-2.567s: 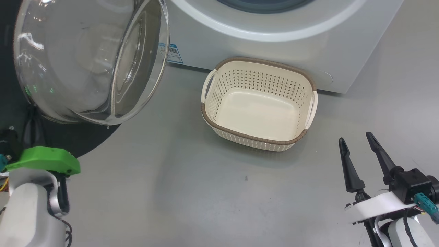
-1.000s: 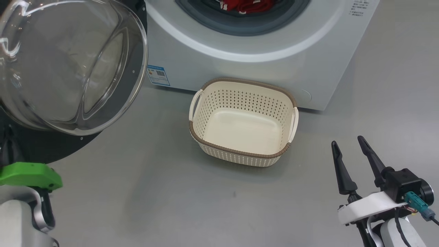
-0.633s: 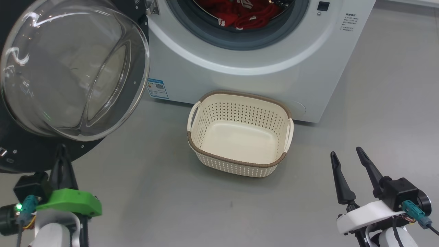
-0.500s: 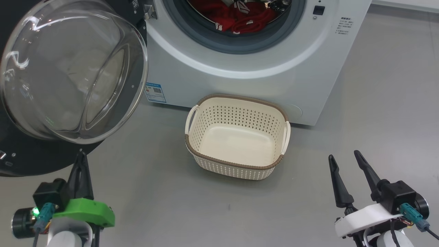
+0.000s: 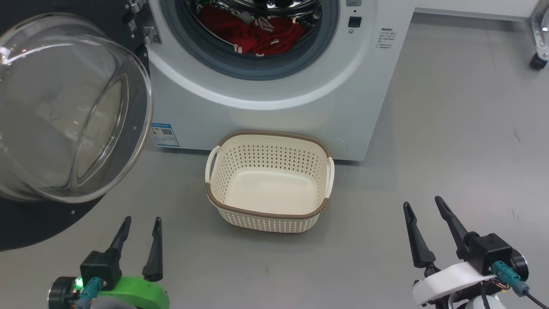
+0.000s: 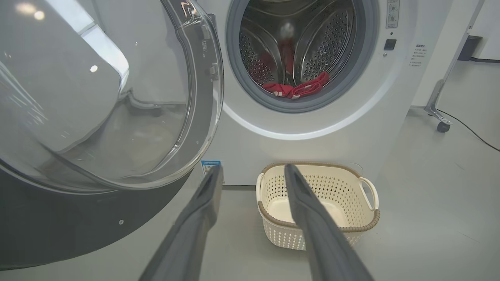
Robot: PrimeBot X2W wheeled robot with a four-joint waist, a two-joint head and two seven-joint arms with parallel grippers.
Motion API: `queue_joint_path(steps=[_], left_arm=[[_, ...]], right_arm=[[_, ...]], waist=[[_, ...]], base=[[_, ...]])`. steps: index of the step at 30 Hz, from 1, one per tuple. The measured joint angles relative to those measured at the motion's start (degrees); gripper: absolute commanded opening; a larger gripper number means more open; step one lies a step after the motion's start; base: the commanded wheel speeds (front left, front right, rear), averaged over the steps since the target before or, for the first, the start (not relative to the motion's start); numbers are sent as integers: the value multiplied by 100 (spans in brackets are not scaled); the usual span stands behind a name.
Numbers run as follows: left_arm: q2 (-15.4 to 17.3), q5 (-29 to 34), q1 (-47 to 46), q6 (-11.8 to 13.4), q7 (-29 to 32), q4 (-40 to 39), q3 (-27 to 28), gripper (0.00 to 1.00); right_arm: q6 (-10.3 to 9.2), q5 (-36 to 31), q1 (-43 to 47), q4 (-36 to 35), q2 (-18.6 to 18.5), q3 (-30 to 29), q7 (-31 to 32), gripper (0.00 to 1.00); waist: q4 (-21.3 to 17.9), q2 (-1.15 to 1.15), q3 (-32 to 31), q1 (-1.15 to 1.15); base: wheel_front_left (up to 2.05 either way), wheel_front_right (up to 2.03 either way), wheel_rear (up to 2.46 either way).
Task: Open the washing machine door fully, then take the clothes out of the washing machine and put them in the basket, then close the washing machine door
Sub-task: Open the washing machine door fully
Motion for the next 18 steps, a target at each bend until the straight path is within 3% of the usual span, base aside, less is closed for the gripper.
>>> queue_joint_path(steps=[18], left_arm=[[-20,53,194,189,0,-221,41,100]], right_arm=[[-66,-37,303,-86,54,-11,0,100]], waist=[[-832,0,-211,0]], base=[[0,0,0]])
